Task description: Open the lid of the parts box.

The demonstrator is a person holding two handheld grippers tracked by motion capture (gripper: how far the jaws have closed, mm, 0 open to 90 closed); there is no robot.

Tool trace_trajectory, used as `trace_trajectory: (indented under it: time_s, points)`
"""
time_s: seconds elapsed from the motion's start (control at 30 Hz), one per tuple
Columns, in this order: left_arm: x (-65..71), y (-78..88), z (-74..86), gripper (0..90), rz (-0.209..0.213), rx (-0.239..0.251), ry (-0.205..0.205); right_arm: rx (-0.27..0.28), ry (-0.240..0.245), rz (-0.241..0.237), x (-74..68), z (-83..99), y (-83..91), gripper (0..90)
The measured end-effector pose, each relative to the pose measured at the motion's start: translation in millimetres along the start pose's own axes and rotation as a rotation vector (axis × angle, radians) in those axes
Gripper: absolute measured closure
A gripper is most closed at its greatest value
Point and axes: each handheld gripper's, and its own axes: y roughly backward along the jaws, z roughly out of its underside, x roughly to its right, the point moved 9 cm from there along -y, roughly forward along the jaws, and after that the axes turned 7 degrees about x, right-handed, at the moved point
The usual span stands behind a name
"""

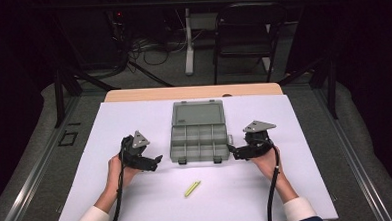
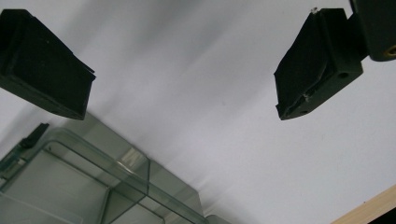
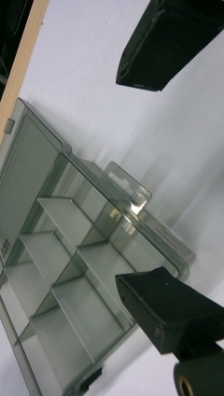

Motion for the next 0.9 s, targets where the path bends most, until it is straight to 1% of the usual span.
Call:
trace_trajectory:
  time_s: [0.03,0.13,0.17,0.23,0.37,0.4,0.43,0.47,0.53,0.73,0.8,0.9]
  points:
    - [3.0,2.6,0.4,2.4,0.011,0.009,0.007,0.001,0.004,-0.001,-1.0,0.8,1.1,1.1]
    - [8.0,8.5,3.2,1.8,-0.009,0.018,-0.018,0.011,-0.005,-0.018,-4.7,2.1,4.7,0.0]
    - [11.1,10.4,5.3,1.7,-0.002,0.023,-0.021,0.013,-0.004,-0.021,-5.6,2.5,5.8,0.0]
    - [14.9,12.5,8.9,0.9,-0.003,0.025,-0.025,0.024,0.007,-0.022,-7.8,2.8,8.7,0.0]
    - [20.0,17.8,14.6,0.2,-0.007,0.049,-0.015,0.04,0.017,-0.026,-12.7,4.0,15.6,0.0]
    - [22.0,19.2,16.0,0.0,-0.006,0.051,-0.008,0.044,0.017,-0.028,-13.9,4.4,17.3,0.0]
    - [22.6,20.4,16.5,0.0,-0.007,0.051,-0.013,0.052,0.016,-0.027,-14.8,4.8,19.6,0.0]
    - [23.7,22.2,17.0,0.0,-0.013,0.058,-0.011,0.055,0.014,-0.029,-15.6,5.2,21.0,0.0]
    - [25.9,25.4,17.6,0.0,-0.008,0.071,-0.005,0.061,0.011,-0.031,-17.2,6.8,24.2,0.0]
    - [31.4,30.0,21.5,0.0,-0.008,0.08,-0.002,0.087,0.015,-0.03,-22.5,11.9,33.2,0.0]
    - [32.7,29.8,23.1,0.0,-0.006,0.077,-0.003,0.091,0.011,-0.033,-23.0,12.5,35.7,0.0]
    - [34.2,29.2,24.0,0.0,-0.001,0.08,0.009,0.095,0.001,-0.037,-25.3,14.7,40.0,0.0]
